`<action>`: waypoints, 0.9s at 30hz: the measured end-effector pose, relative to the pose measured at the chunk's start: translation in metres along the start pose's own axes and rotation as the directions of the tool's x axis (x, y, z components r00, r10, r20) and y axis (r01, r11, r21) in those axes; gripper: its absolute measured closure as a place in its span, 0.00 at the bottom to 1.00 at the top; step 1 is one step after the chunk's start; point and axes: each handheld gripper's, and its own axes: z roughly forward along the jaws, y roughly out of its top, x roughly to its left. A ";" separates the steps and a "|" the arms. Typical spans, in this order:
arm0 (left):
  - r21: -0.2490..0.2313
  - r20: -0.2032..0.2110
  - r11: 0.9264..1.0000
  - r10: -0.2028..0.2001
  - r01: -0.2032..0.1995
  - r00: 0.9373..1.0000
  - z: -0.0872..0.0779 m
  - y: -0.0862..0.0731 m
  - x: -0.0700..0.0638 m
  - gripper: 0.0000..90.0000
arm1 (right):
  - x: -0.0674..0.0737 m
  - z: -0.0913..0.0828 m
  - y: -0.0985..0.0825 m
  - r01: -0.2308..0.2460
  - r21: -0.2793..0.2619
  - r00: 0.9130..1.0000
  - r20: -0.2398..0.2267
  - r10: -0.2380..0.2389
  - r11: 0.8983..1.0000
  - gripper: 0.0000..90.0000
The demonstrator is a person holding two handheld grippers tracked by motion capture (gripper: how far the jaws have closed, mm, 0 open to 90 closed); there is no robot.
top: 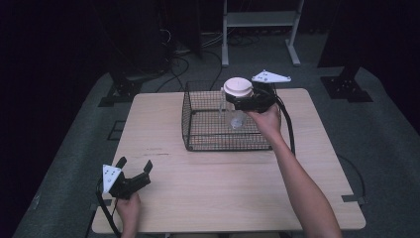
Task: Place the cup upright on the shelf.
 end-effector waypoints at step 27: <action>-0.006 -0.002 1.000 -0.007 0.007 1.000 0.000 0.000 0.002 0.00 | -0.023 0.042 -0.027 -0.042 0.087 0.999 0.038 0.039 0.995 0.05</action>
